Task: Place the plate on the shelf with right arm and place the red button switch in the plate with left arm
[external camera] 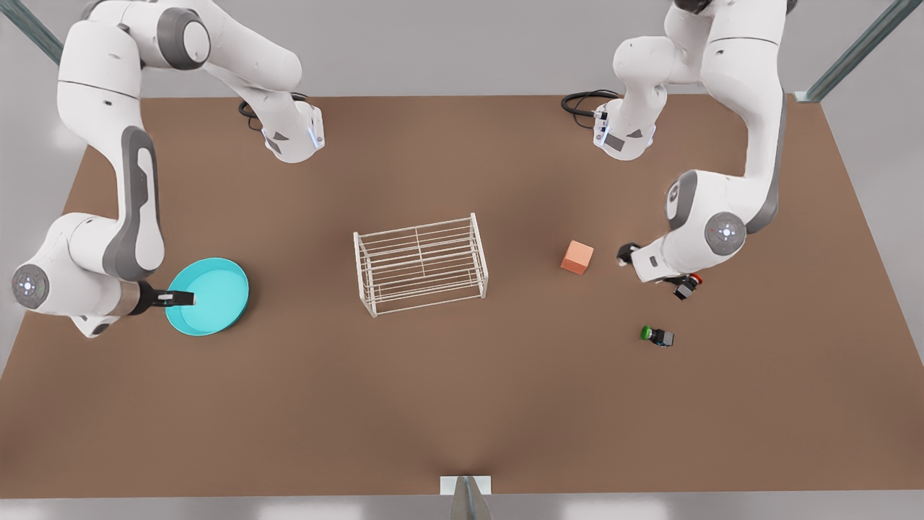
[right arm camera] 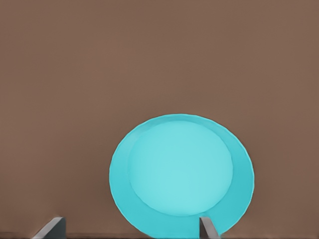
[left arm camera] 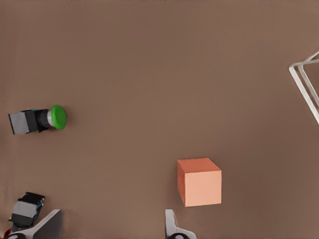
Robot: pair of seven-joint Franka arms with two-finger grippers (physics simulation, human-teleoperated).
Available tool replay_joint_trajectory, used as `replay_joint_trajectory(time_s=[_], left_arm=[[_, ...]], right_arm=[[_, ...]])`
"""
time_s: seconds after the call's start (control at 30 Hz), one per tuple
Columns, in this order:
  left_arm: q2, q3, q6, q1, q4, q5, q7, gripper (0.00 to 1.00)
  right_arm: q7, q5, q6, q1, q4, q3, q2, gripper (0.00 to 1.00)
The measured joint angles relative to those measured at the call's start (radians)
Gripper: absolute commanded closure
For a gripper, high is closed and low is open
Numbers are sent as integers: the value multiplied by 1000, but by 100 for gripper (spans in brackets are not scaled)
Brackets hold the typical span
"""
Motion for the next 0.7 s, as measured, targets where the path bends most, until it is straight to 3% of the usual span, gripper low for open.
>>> replay_joint_trajectory(time_s=[0.1, 0.2, 0.53, 0.7], left_arm=[[45, 1, 77, 102, 7, 1, 117, 0], [56, -5, 129, 91, 29, 2, 204, 0], [47, -56, -160, 65, 420, -1, -92, 0], [100, -68, -256, 65, 498, 29, -218, 0]], right_arm=[[-60, -34, 59, -26, -65, 0, 0, 0], [-122, -62, 136, -66, -80, 2, 21, 0], [-293, -32, 268, -152, -29, 0, 151, 0], [-361, -23, 288, -183, -27, 1, 207, 0]])
